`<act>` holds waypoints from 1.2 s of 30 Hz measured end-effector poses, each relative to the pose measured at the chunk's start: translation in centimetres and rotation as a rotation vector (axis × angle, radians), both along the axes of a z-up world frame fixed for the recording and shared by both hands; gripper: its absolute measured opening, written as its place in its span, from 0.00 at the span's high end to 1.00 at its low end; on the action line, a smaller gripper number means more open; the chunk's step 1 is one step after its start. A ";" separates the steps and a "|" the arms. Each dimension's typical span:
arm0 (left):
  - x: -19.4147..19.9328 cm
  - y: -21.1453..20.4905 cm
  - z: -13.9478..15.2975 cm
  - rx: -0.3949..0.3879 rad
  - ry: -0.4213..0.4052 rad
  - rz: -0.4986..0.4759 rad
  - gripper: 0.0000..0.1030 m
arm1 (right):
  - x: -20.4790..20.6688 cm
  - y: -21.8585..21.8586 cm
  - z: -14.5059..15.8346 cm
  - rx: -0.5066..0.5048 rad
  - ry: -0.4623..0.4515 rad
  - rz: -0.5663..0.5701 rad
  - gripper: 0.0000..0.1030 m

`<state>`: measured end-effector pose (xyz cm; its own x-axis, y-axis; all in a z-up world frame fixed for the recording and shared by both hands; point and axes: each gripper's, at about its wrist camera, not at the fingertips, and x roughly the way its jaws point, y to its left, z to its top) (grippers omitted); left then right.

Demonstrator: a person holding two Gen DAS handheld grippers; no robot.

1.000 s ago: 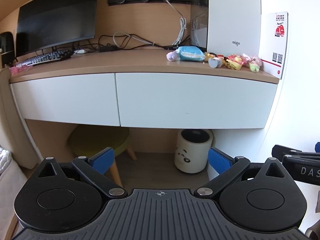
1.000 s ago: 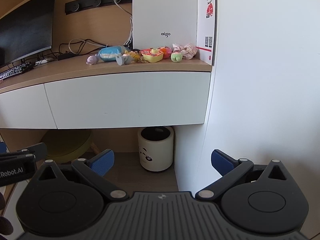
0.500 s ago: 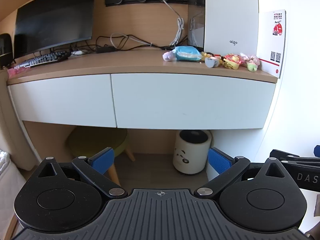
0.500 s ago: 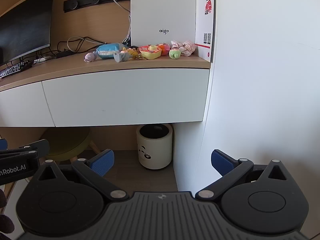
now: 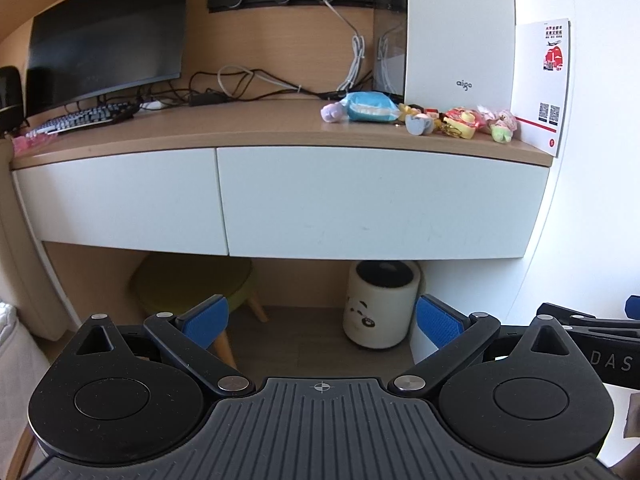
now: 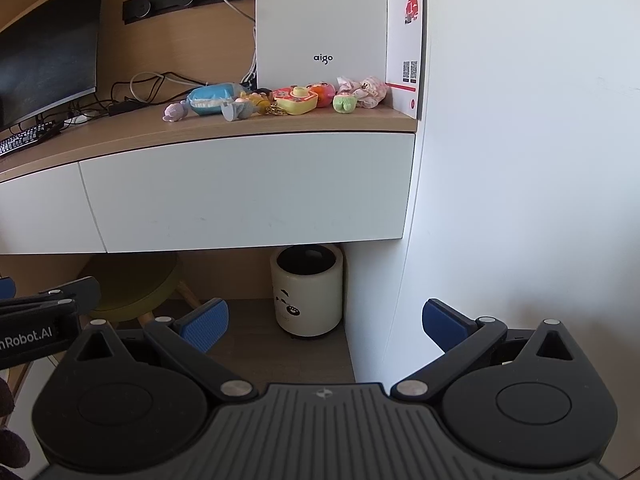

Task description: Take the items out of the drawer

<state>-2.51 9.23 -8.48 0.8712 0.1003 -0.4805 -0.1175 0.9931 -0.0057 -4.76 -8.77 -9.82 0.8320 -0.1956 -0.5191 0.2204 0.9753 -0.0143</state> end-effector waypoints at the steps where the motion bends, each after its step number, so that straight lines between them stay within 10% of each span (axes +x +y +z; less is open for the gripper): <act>1: 0.0 0.0 0.0 0.000 0.000 -0.001 0.00 | 0.0 0.0 0.0 0.000 0.000 -0.001 0.00; 36: -0.1 -0.3 -0.1 -0.010 0.000 0.014 0.00 | 0.1 -0.1 0.0 0.001 0.002 -0.004 0.00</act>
